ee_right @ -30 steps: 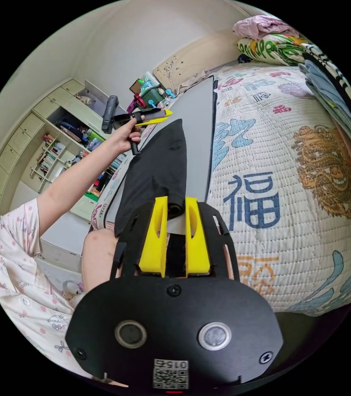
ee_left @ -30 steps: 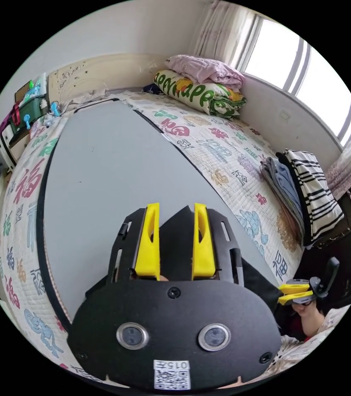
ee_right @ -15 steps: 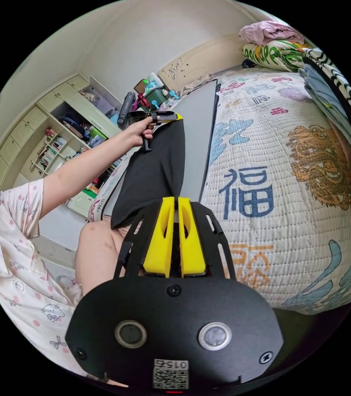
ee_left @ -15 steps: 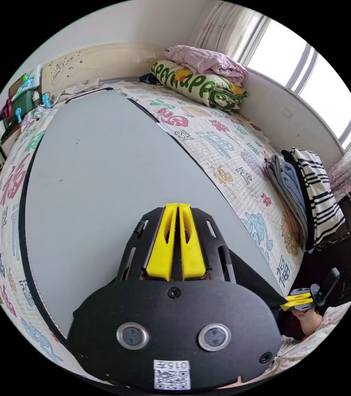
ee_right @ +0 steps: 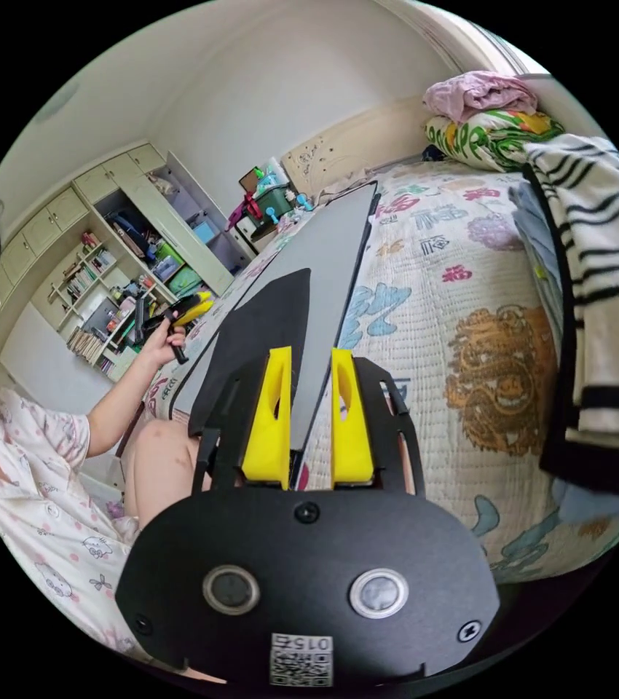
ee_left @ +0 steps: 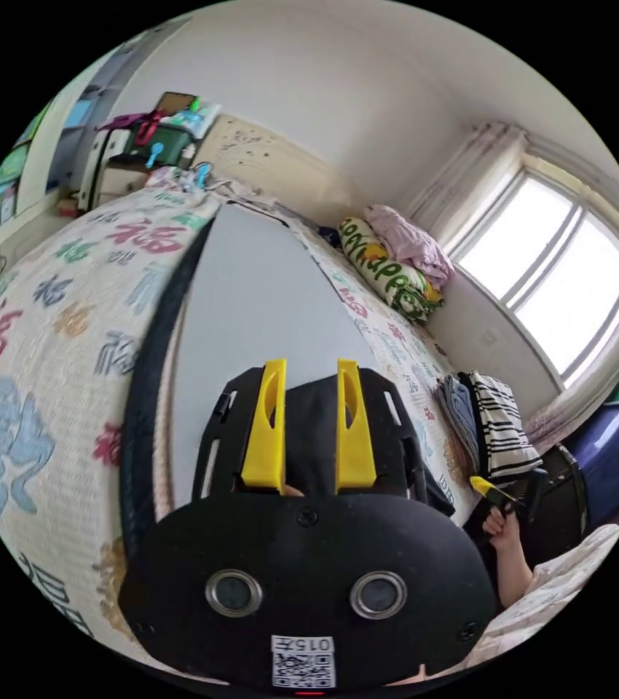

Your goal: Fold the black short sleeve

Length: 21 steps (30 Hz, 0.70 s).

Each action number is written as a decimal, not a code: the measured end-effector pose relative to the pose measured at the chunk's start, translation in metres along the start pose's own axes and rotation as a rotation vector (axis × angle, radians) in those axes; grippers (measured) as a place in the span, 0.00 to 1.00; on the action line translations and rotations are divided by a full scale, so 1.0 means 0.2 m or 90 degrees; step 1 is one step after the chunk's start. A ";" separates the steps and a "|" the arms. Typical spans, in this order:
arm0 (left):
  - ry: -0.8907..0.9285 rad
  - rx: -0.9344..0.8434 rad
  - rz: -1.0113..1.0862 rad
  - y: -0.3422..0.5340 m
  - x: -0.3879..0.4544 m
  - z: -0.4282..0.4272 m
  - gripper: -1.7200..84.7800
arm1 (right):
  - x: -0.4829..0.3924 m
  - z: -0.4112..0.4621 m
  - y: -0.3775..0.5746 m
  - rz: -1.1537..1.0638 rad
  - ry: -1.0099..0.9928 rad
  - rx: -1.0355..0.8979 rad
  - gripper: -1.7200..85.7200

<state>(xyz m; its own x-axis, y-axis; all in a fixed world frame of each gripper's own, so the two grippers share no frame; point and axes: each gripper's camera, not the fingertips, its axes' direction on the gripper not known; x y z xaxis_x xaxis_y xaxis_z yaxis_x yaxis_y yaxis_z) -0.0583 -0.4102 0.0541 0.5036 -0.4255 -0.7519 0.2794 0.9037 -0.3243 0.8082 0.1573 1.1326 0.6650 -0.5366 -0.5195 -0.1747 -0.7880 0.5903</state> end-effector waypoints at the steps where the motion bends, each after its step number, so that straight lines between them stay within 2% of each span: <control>1: 0.014 -0.012 -0.017 0.12 -0.12 -0.06 0.15 | -0.01 0.07 -0.06 -0.021 -0.002 -0.011 0.13; 3: 0.039 -0.029 -0.032 0.27 -0.27 -0.12 0.15 | -0.02 0.20 -0.17 -0.044 -0.013 -0.030 0.14; 9: 0.048 -0.035 -0.036 0.59 -0.61 -0.16 0.20 | 0.23 0.80 -0.55 0.016 -0.208 -0.065 0.17; 14: 0.039 0.019 -0.067 0.81 -0.87 -0.22 0.20 | 0.26 1.37 -0.72 0.007 -0.115 -0.179 0.19; 17: 0.048 0.061 -0.087 0.93 -0.97 -0.28 0.20 | 0.21 1.66 -0.71 0.006 -0.110 -0.226 0.20; 21: 0.075 0.019 -0.113 1.00 -1.12 -0.16 0.21 | 0.06 1.96 -0.63 -0.034 -0.109 -0.245 0.21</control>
<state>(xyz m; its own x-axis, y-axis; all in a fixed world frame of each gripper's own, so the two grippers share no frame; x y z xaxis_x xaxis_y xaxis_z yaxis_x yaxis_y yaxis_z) -0.1408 -0.1337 0.1398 0.3455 -0.5677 -0.7473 0.3796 0.8128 -0.4419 0.5537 0.1317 0.8100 0.5293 -0.5664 -0.6317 0.1621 -0.6633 0.7306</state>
